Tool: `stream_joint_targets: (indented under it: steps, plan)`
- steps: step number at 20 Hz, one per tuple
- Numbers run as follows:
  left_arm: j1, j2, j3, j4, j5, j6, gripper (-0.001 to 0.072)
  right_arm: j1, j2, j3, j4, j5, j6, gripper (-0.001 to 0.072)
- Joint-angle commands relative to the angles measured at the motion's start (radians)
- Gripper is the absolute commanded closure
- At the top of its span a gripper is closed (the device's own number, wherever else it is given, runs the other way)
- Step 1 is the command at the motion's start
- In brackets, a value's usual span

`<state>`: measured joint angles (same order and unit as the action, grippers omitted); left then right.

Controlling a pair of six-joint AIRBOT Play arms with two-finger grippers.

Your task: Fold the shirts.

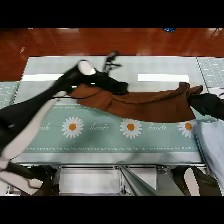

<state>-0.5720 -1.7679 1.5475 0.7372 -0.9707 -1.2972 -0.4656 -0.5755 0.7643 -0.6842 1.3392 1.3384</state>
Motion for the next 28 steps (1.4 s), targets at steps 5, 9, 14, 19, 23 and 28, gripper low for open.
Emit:
stream_joint_targets:
  steps: [5,9,14,19,23,28]
  plan:
    - [-0.237,-0.325,0.323,-0.023,-0.202,-0.207,0.0687,-0.001,0.105,-0.011,0.003,0.018,0.064,0.0689]
    - [-0.212,-0.312,0.348,-0.045,-0.205,-0.178,0.0687,0.000,0.085,-0.011,0.005,0.006,0.069,0.0690]
    - [0.067,-0.119,0.322,0.125,-0.288,-0.178,0.0687,0.059,-0.023,-0.011,0.067,-0.034,0.037,0.0689]
    - [0.348,0.251,0.097,0.330,-0.290,-0.145,0.0686,0.486,-0.264,0.045,0.106,-0.400,0.037,0.0689]
    - [0.595,0.574,-0.251,0.340,-0.236,-0.080,0.0687,0.777,-0.648,0.306,0.114,-0.536,0.029,0.0690]
    - [0.783,0.849,-0.625,0.338,-0.154,-0.049,0.0686,0.944,-1.127,0.777,0.157,-0.518,0.054,0.0689]
